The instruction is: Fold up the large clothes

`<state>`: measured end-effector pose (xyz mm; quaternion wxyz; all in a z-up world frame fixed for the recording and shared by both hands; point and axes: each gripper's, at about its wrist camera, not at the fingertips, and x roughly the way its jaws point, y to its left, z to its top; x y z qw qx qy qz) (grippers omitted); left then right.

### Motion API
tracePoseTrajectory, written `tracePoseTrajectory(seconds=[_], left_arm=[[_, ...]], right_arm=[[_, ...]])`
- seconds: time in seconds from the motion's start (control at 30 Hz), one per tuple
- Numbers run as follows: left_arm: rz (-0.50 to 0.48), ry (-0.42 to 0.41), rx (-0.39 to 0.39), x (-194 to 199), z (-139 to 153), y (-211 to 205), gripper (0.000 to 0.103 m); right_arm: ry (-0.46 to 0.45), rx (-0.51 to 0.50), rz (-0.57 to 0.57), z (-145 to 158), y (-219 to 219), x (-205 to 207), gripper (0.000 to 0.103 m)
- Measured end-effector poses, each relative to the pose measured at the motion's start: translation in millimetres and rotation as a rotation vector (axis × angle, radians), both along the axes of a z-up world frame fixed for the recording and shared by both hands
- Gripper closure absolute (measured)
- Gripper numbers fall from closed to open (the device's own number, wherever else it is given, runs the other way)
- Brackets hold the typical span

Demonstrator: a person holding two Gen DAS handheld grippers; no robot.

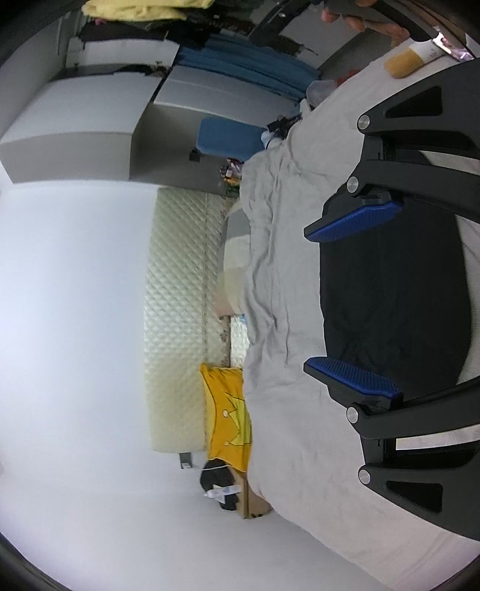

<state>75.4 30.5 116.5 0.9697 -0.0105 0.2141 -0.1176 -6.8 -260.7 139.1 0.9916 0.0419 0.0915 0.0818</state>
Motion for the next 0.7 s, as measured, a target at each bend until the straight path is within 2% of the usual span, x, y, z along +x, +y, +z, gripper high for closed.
tracePoseTrajectory(seconds=[0.13,0.33,0.5,0.7], left_arm=[[-0.048,-0.033,-0.015,-40,15,-4,0.038],[-0.071,-0.09,-0.022,-86,22,-5,0.037],[-0.093,-0.098,-0.025,-113,11,-6,0.035],[-0.101,-0.084,-0.019,-138,-11,-6,0.034]], right_arm=[[-0.064,-0.012,0.003,8,8,-40,0.0],[-0.118,-0.023,0.018,8,22,-85,0.0],[-0.121,-0.01,0.022,-5,34,-110,0.0],[-0.079,-0.007,0.011,-29,47,-128,0.0]])
